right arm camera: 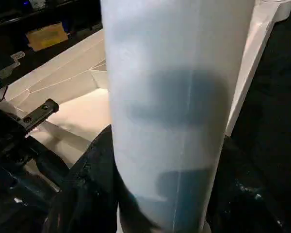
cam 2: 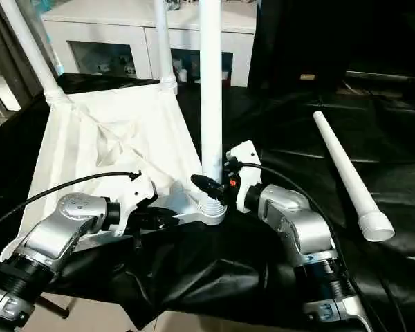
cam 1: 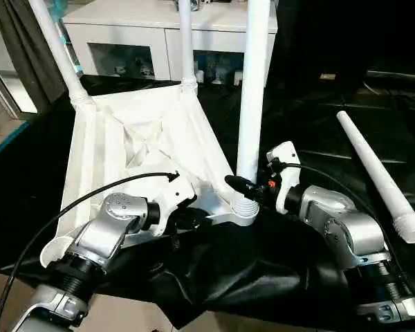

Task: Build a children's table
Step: Insert table leg to table base

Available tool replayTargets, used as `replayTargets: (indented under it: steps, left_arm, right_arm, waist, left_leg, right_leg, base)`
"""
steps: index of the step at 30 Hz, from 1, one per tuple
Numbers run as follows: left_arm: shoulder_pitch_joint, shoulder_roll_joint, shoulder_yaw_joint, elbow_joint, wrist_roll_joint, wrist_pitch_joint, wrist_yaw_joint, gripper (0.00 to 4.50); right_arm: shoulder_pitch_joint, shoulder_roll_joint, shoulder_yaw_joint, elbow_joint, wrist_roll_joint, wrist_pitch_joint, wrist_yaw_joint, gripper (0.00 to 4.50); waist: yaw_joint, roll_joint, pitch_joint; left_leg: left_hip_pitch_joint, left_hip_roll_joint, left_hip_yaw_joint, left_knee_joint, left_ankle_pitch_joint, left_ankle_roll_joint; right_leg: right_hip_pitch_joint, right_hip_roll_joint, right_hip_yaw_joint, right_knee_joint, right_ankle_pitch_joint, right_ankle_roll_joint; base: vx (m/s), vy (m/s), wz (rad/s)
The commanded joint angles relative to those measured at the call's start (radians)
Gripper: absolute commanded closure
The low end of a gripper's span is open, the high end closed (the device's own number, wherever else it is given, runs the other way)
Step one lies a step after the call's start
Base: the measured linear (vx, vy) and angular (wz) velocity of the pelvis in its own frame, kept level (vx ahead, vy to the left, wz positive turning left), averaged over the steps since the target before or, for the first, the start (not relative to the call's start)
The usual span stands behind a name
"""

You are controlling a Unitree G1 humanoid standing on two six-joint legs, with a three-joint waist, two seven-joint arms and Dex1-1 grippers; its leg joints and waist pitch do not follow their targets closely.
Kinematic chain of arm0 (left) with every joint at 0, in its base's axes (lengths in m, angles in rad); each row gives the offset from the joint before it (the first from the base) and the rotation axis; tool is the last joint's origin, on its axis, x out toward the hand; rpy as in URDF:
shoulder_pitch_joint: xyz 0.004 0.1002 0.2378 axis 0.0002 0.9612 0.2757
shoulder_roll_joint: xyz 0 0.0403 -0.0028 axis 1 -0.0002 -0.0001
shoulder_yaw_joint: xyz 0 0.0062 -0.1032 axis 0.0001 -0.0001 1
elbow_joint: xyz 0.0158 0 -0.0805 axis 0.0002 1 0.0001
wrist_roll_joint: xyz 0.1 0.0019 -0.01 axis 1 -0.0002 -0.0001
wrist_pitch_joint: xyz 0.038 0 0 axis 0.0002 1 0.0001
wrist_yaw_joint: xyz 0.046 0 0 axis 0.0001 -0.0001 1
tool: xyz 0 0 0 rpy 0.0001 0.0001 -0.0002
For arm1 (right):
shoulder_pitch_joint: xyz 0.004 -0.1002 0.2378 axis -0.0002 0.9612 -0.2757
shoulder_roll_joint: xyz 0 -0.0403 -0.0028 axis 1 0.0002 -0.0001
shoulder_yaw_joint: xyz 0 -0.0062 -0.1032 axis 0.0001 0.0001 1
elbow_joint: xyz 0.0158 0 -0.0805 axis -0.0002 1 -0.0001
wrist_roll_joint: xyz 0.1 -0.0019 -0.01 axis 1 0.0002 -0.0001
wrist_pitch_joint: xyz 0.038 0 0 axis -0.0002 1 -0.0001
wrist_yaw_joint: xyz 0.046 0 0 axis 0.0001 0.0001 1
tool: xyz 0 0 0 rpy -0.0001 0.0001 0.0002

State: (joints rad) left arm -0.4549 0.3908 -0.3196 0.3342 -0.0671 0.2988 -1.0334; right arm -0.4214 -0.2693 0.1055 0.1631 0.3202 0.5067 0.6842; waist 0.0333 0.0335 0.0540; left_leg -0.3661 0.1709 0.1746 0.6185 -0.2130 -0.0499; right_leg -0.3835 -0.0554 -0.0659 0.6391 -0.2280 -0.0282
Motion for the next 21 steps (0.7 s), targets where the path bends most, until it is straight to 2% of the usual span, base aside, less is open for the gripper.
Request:
replayTargets:
  steps: [1, 2, 5, 7, 9, 17, 21]
  left_arm:
    - [-0.01, 0.021, -0.001, 0.03, 0.015, 0.011, 0.0, 3.87]
    - [-0.009, 0.024, -0.002, 0.029, 0.016, 0.017, -0.003, 3.87]
    - [-0.01, 0.026, -0.001, 0.031, 0.011, 0.036, -0.011, 4.24]
    - [-0.012, 0.026, 0.002, 0.033, 0.007, 0.045, -0.014, 4.27]
    - [-0.017, 0.033, -0.008, 0.036, 0.018, 0.051, -0.019, 4.49]
    - [-0.036, 0.043, -0.04, 0.019, 0.046, 0.084, -0.029, 4.5]
    - [-0.051, 0.036, -0.03, 0.031, 0.043, 0.076, -0.021, 4.5]
  right_arm:
    - [0.004, 0.008, 0.014, 0.023, -0.006, 0.005, -0.002, 2.61]
    - [0.004, 0.009, 0.014, 0.024, -0.008, 0.004, -0.002, 2.61]
    - [0.004, 0.013, 0.013, 0.026, -0.01, 0.003, -0.002, 2.61]
    - [0.004, 0.015, 0.012, 0.026, -0.01, 0.002, -0.003, 2.61]
    - [0.003, 0.015, 0.013, 0.027, -0.013, 0.001, -0.003, 2.61]
    - [-0.009, 0.016, 0.036, 0.031, -0.027, -0.003, 0.009, 2.61]
    - [-0.004, 0.022, 0.016, 0.036, -0.016, -0.005, 0.006, 2.61]
  waist:
    - [0.007, -0.012, -0.055]
    - [0.007, -0.011, -0.055]
    - [0.007, -0.008, -0.055]
    - [0.006, -0.01, -0.054]
    - [0.005, -0.01, -0.054]
    - [0.004, -0.009, -0.053]
    - [0.004, -0.007, -0.052]
  left_leg:
    - [0.001, 0.058, -0.024, -0.078, -0.103, 0.038]
    - [0.001, 0.059, -0.025, -0.079, -0.104, 0.037]
    - [0.001, 0.059, -0.026, -0.08, -0.103, 0.037]
    - [0.001, 0.059, -0.025, -0.08, -0.109, 0.035]
    - [0.001, 0.059, -0.026, -0.081, -0.114, 0.033]
    - [0.002, 0.06, -0.026, -0.082, -0.12, 0.031]
    - [0.001, 0.06, -0.026, -0.082, -0.127, 0.028]
  right_leg:
    - [0.046, -0.097, 0.064, -0.094, -0.191, -0.191]
    - [0.046, -0.098, 0.064, -0.095, -0.192, -0.192]
    - [0.046, -0.097, 0.064, -0.093, -0.178, -0.197]
    - [0.046, -0.098, 0.064, -0.094, -0.184, -0.2]
    - [0.046, -0.097, 0.064, -0.094, -0.188, -0.199]
    - [0.046, -0.098, 0.065, -0.095, -0.199, -0.2]
    - [0.045, -0.099, 0.065, -0.097, -0.207, -0.198]
  base:
    - [0.0, 0.0, 0.0]
    - [0.0, 0.0, 0.0]
    - [0.0, 0.0, 0.0]
    - [0.0, 0.0, 0.0]
    - [0.0, 0.0, 0.0]
    - [0.0, 0.0, 0.0]
    - [0.0, 0.0, 0.0]
